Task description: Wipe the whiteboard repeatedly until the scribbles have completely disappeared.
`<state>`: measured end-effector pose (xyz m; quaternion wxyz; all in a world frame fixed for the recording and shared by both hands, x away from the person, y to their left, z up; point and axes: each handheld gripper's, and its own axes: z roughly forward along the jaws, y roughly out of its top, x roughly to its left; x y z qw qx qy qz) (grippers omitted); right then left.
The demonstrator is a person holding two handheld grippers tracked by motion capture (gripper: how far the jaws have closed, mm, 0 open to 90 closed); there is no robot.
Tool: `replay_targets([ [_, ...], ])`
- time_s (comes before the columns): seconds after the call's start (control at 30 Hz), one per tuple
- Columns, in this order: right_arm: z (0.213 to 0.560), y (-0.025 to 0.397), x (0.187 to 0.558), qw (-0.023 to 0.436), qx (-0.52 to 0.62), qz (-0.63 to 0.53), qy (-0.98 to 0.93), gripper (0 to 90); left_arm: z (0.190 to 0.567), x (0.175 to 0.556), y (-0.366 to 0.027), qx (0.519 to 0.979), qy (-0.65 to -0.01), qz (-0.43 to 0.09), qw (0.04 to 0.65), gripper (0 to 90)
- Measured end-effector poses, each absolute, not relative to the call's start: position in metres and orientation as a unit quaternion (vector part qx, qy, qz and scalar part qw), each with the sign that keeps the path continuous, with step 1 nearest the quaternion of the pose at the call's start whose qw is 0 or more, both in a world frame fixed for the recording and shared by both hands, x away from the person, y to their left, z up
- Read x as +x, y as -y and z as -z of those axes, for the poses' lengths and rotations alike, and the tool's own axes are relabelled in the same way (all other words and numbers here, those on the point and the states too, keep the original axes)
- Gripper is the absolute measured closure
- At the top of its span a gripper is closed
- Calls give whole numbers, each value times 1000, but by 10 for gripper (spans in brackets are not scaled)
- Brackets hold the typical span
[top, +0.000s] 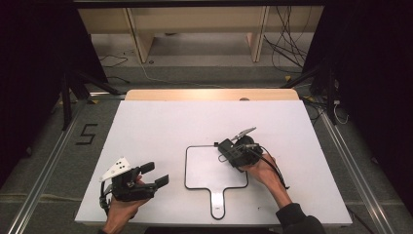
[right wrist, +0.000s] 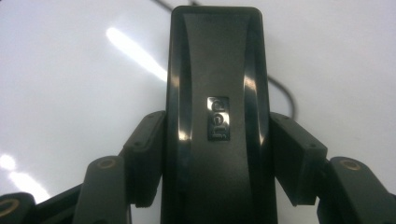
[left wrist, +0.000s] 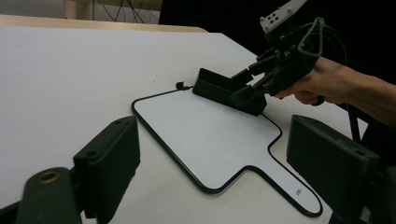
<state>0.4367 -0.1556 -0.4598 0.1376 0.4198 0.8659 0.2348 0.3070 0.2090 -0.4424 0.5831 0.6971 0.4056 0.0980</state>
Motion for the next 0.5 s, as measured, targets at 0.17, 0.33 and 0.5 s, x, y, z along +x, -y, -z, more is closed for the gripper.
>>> replay_targets([
  [0.17, 460, 155, 438, 144, 425, -230, -864, 414, 442, 307, -208, 698, -405, -98, 583, 166],
  [0.33, 459, 157, 445, 143, 436, -225, -860, 414, 442, 307, -209, 697, -405, -98, 583, 166],
  [0.5, 456, 151, 430, 126, 404, -209, -882, 414, 443, 308, -209, 695, -408, -97, 584, 166],
])
